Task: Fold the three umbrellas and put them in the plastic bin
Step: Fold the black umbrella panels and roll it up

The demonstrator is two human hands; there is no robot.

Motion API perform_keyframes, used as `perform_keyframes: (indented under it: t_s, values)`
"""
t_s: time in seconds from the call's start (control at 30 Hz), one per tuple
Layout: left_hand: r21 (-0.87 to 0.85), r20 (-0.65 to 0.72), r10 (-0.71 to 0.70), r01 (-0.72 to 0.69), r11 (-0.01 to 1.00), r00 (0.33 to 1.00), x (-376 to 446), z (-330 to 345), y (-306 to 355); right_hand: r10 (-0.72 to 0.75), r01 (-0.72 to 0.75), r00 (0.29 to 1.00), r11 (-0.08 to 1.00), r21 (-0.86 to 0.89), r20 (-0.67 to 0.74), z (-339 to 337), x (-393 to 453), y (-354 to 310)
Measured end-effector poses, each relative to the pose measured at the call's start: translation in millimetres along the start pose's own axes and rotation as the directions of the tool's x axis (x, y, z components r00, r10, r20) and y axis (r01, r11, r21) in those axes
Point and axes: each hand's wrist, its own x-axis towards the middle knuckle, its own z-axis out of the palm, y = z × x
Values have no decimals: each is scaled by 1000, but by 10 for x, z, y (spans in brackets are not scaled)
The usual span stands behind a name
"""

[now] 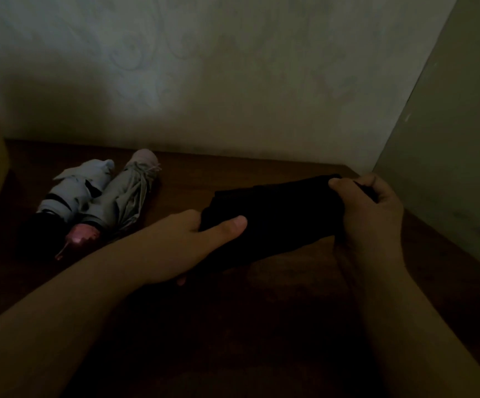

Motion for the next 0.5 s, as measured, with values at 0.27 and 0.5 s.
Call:
perform_keyframes:
  t_s: [0.27,0.5]
  values:
    - [-200,106,45,-23,980,993,68,-21,-20,15,-16,999,1000,14,48,-28,-1,18]
    - [290,-255,222,-144,946,941,58,57,-16,320,-321,947,947,-17,-28,32,63,127]
